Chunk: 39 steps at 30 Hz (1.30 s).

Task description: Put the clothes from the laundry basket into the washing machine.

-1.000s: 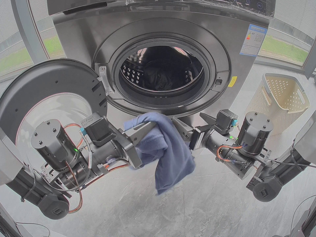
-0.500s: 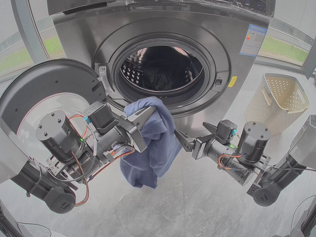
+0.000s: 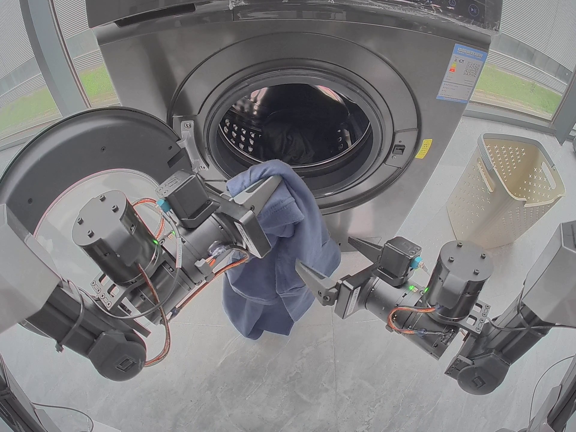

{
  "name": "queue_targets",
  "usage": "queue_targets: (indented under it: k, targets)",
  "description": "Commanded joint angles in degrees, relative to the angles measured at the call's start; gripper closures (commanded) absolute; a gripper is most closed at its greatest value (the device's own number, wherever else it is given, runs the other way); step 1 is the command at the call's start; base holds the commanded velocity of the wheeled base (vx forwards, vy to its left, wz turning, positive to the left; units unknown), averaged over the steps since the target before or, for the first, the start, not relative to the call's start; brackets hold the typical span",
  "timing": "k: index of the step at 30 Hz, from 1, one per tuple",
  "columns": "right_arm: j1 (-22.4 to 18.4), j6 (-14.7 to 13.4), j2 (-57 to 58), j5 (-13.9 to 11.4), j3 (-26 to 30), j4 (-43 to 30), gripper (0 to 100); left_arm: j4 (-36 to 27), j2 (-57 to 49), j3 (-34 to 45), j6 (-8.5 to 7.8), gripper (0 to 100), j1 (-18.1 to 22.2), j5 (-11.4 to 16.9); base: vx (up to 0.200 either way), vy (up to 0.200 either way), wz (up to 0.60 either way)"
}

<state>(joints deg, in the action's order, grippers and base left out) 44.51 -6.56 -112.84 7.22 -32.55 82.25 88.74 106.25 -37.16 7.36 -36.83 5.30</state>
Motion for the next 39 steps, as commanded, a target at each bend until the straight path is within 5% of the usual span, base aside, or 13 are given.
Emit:
queue_targets:
  k: [1,16,20,39]
  targets:
    - [1.9,0.2,-2.9,0.0,-1.6,0.0,0,0.0,0.5,-0.3,0.02,100,-0.2,0.0,0.000,0.000,0.00]
    - [0.8,1.9,-15.3,0.0,-14.7,-0.7,0,0.0,0.6,-0.9,0.28,100,-0.1,-0.2,0.000,0.000,0.00]
    - [-2.2,2.6,-17.3,0.2,-17.5,-1.1,0,0.0,0.4,-0.9,0.37,100,-0.3,-0.2,0.000,0.000,0.00]
    - [-12.2,3.8,-5.5,-2.1,-11.2,-1.3,0,0.0,0.0,-0.7,0.28,100,0.4,-0.3,0.000,0.000,0.00]
